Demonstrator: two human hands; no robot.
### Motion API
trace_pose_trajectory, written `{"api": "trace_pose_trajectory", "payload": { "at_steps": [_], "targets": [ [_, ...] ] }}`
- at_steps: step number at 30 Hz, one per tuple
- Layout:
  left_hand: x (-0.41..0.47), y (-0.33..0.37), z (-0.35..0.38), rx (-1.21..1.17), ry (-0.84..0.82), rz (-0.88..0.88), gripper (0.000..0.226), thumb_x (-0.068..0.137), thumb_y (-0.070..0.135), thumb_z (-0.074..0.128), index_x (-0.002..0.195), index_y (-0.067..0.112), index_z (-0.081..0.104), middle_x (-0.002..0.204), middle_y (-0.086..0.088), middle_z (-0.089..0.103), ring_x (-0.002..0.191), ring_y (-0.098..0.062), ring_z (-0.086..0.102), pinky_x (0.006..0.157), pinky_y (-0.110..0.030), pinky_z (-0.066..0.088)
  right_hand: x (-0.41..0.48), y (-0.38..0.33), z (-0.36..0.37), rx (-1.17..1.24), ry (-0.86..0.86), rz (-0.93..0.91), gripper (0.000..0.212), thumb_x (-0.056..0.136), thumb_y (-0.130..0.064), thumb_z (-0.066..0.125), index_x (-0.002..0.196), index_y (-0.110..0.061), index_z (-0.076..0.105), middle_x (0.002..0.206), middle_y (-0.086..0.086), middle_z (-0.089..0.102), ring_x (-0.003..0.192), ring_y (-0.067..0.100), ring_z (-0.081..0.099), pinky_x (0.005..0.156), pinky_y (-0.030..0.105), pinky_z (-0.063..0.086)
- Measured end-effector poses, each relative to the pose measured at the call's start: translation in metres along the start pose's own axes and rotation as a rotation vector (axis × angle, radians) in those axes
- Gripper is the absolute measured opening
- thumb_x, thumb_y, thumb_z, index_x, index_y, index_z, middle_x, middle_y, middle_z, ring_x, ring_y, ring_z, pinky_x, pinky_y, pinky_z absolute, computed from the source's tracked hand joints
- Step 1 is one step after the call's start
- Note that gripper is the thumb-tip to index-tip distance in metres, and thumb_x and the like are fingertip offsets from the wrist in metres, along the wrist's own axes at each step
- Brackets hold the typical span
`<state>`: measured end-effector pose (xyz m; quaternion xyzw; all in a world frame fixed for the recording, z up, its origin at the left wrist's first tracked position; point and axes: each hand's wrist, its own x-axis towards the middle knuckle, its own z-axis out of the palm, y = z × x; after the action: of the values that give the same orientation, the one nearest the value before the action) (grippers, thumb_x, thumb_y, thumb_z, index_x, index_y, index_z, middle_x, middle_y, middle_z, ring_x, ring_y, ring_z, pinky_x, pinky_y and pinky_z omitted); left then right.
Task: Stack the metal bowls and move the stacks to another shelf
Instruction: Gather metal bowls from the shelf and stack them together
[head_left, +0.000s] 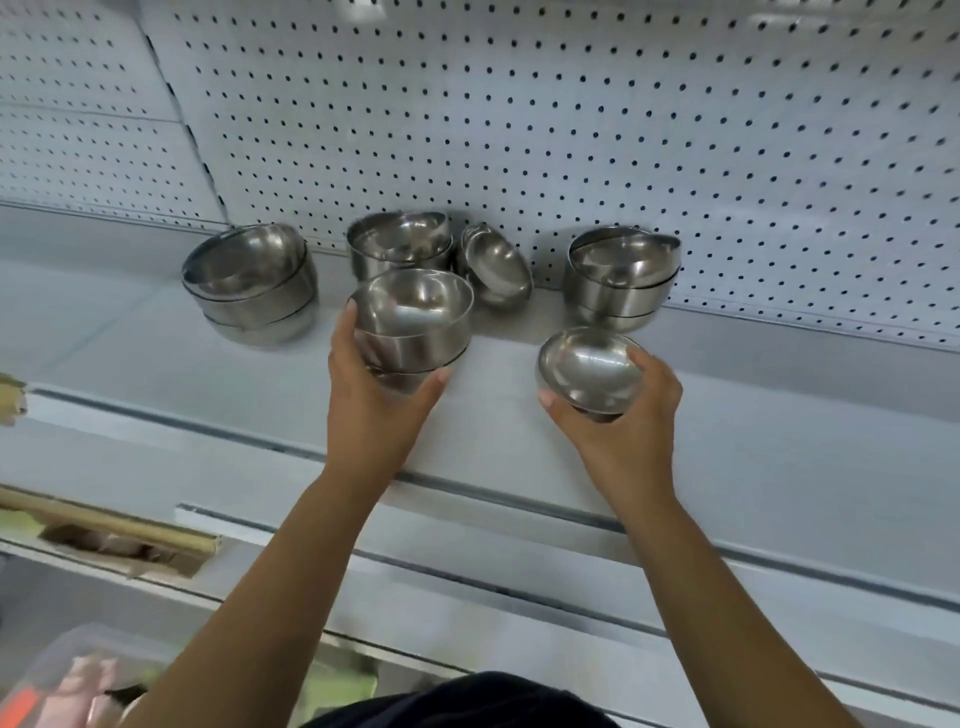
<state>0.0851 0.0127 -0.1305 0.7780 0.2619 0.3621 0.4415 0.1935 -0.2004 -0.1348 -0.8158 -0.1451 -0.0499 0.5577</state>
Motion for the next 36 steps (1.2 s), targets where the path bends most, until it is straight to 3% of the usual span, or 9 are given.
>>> {"api": "trace_pose_trajectory", "payload": {
  "at_steps": [3,5,12,19,23,26,31,33,36],
  "targets": [
    [0.004,-0.010,-0.003,-0.061,-0.014,0.010,0.108,0.074,0.041,0.089,0.155,0.040,0.018,0.156,0.002,0.040,0.138,-0.016,0.049,0.110,-0.044,0.048,-0.003,-0.006,0.000,0.060,0.020,0.014,0.093,0.064,-0.045,0.096,0.140,-0.036,0.043,0.142,-0.009,0.043,0.127,0.010,0.051,0.089,0.008,0.048],
    [0.006,-0.013,-0.004,-0.075,-0.011,0.023,0.106,0.075,0.037,0.090,0.155,0.039,0.020,0.156,0.002,0.041,0.137,-0.017,0.049,0.110,-0.044,0.048,-0.006,-0.010,-0.001,0.130,0.006,0.011,0.084,0.067,-0.037,0.096,0.133,-0.040,0.045,0.139,-0.007,0.048,0.122,0.006,0.055,0.077,0.002,0.048],
    [0.010,-0.021,-0.009,-0.155,-0.035,0.032,0.103,0.078,0.025,0.090,0.156,0.033,0.023,0.154,0.002,0.041,0.136,-0.011,0.048,0.112,-0.036,0.046,-0.022,-0.030,0.004,0.185,-0.044,0.048,0.076,0.058,-0.056,0.088,0.117,-0.064,0.039,0.129,-0.027,0.052,0.116,0.004,0.061,0.083,0.013,0.053],
    [0.012,-0.030,-0.029,-0.144,-0.009,0.039,0.104,0.079,0.031,0.087,0.157,0.035,0.019,0.160,0.007,0.036,0.140,-0.009,0.045,0.111,-0.023,0.041,-0.030,-0.040,0.014,0.187,-0.100,0.079,0.099,0.056,-0.054,0.088,0.141,-0.044,0.039,0.130,-0.030,0.051,0.106,-0.019,0.057,0.082,0.003,0.047],
    [-0.002,-0.035,-0.040,-0.096,0.118,0.007,0.102,0.080,0.033,0.087,0.157,0.023,0.020,0.156,0.001,0.033,0.139,-0.008,0.041,0.116,-0.032,0.040,-0.029,-0.036,0.014,0.171,-0.276,0.029,0.115,0.055,-0.043,0.096,0.149,-0.046,0.030,0.139,-0.017,0.054,0.122,-0.005,0.057,0.100,0.016,0.047],
    [-0.027,-0.038,-0.041,-0.049,0.198,0.099,0.088,0.080,0.030,0.087,0.147,0.010,0.033,0.142,-0.012,0.039,0.122,-0.016,0.049,0.103,-0.027,0.046,-0.028,-0.030,0.011,0.118,-0.385,-0.013,0.122,0.053,-0.038,0.100,0.151,-0.049,0.028,0.144,-0.018,0.051,0.131,-0.002,0.053,0.106,0.017,0.043],
    [-0.047,-0.030,-0.038,-0.133,-0.100,0.126,0.050,0.087,0.054,0.070,0.127,0.033,0.048,0.126,0.013,0.057,0.111,-0.010,0.060,0.080,-0.019,0.053,-0.023,-0.026,0.005,0.050,-0.520,-0.032,0.128,0.055,-0.045,0.097,0.157,-0.050,0.021,0.155,-0.027,0.035,0.139,-0.010,0.039,0.111,0.012,0.037],
    [-0.047,-0.025,-0.034,-0.132,-0.217,0.135,0.056,0.087,0.060,0.066,0.133,0.033,0.049,0.132,0.017,0.056,0.119,-0.008,0.058,0.088,-0.022,0.053,-0.018,-0.025,0.001,0.056,-0.583,-0.033,0.124,0.059,-0.055,0.094,0.157,-0.051,0.020,0.160,-0.028,0.030,0.144,-0.007,0.035,0.114,0.019,0.038],
    [-0.042,-0.016,-0.026,-0.151,-0.368,0.188,0.066,0.086,0.063,0.065,0.141,0.035,0.044,0.144,0.016,0.049,0.135,-0.006,0.049,0.107,-0.028,0.048,-0.006,-0.034,-0.007,0.099,-0.583,-0.034,0.088,0.080,-0.068,0.072,0.154,-0.050,0.028,0.159,-0.027,0.034,0.140,-0.008,0.041,0.107,0.018,0.044]
  ]
}}
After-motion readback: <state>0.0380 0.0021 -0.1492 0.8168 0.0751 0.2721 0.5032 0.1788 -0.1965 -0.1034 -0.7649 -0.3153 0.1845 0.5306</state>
